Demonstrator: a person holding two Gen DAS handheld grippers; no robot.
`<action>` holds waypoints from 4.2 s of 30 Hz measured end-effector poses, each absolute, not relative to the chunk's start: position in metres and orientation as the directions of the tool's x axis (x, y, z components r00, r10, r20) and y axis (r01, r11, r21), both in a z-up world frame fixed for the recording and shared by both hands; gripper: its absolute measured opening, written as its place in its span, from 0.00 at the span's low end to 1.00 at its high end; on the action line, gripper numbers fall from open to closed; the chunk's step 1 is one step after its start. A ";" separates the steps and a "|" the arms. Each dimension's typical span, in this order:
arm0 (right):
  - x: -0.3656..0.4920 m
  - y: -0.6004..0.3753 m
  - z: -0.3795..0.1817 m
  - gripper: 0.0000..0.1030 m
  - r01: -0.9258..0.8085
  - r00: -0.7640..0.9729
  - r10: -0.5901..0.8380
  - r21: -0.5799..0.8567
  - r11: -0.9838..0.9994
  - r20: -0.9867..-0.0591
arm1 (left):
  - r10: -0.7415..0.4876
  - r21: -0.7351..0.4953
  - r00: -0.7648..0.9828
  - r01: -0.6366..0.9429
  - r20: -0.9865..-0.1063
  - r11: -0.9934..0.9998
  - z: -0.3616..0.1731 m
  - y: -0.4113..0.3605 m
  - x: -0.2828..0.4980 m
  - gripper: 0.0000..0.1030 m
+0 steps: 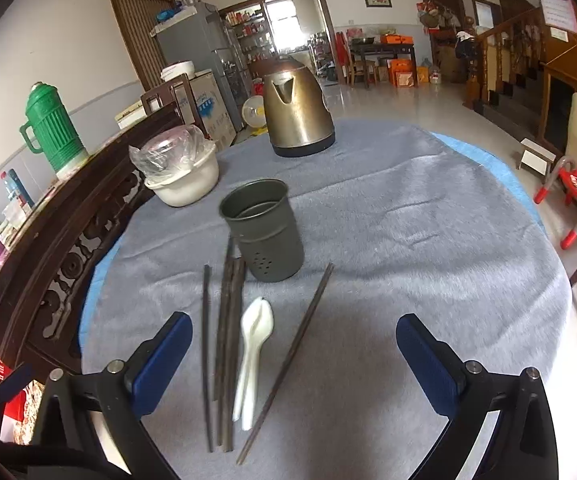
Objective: Organize utensils
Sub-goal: 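Lower the right tool onto a dark chopstick and close it while the left tool grasps another, then lift the right tool's chopstick into the grey holder while the left tool inserts its chopstick, then open both tools and withdraw them from the holder toward the spoons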
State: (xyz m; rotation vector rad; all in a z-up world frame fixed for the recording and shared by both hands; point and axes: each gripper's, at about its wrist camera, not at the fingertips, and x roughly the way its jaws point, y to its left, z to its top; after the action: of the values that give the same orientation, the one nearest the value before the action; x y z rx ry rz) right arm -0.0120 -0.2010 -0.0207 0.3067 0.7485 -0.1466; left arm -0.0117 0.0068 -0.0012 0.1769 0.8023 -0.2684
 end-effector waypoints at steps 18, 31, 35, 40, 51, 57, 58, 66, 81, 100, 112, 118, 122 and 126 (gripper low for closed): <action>0.102 -0.259 -0.115 0.42 0.313 0.477 0.277 0.456 0.833 -0.834 | -0.328 -0.266 0.256 0.248 -0.909 0.932 -0.085 -0.015 0.167 0.61; 0.129 -0.227 -0.136 0.12 0.337 0.407 0.134 0.285 0.898 -0.904 | -0.284 -0.236 0.230 0.213 -0.931 0.948 -0.113 -0.038 0.196 0.26; 0.125 -0.223 -0.138 0.08 0.305 0.427 0.116 0.264 0.915 -0.897 | -0.265 -0.211 0.252 0.221 -0.931 0.952 -0.114 -0.040 0.198 0.09; 0.109 -0.230 -0.126 0.08 0.292 0.505 0.161 0.343 0.893 -0.848 | -0.287 -0.218 0.289 0.247 -0.913 0.944 -0.101 -0.034 0.184 0.06; 0.049 -0.247 -0.058 0.08 0.206 0.712 0.199 0.471 0.858 -0.674 | -0.394 -0.242 0.501 0.342 -0.770 0.908 0.002 -0.007 0.115 0.06; 0.023 -0.242 -0.003 0.08 0.099 0.838 0.198 0.499 0.861 -0.509 | -0.461 -0.280 0.591 0.375 -0.662 0.884 0.055 -0.005 0.096 0.06; 0.022 -0.241 0.006 0.08 0.080 0.857 0.196 0.500 0.862 -0.476 | -0.470 -0.284 0.611 0.380 -0.637 0.880 0.065 -0.005 0.094 0.06; 0.055 -0.240 0.066 0.08 0.011 0.959 0.132 0.494 0.869 -0.252 | -0.510 -0.324 0.721 0.397 -0.468 0.859 0.127 -0.019 0.124 0.06; 0.136 -0.232 0.089 0.08 0.149 0.989 -0.127 0.426 0.892 -0.080 | -0.454 -0.361 0.824 0.332 -0.338 0.871 0.105 -0.054 0.207 0.06; 0.116 -0.224 0.020 0.20 0.128 0.947 -0.011 0.348 0.929 -0.320 | -0.425 -0.211 0.761 0.369 -0.490 0.905 0.054 -0.044 0.139 0.43; -0.032 -0.232 0.013 0.75 0.200 0.938 -0.058 0.397 0.896 -0.342 | -0.317 -0.142 0.756 0.289 -0.572 0.947 0.028 0.004 -0.021 0.61; -0.079 -0.225 0.012 0.75 0.295 0.889 -0.146 0.299 0.908 -0.434 | -0.348 -0.041 0.705 0.413 -0.618 0.910 0.023 -0.002 -0.091 0.62; -0.091 -0.222 0.030 0.75 0.324 0.880 -0.172 0.294 0.899 -0.443 | -0.382 -0.064 0.704 0.434 -0.599 0.899 0.034 0.013 -0.111 0.62; -0.103 -0.216 0.058 0.75 0.332 0.891 -0.188 0.311 0.890 -0.413 | -0.393 -0.064 0.707 0.444 -0.588 0.894 0.041 0.021 -0.127 0.62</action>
State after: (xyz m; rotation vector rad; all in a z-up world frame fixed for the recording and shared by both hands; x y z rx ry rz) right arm -0.1028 -0.2163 0.0582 0.3867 0.3849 -0.2771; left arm -0.1267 0.0206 0.0411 0.0847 0.6337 -0.4655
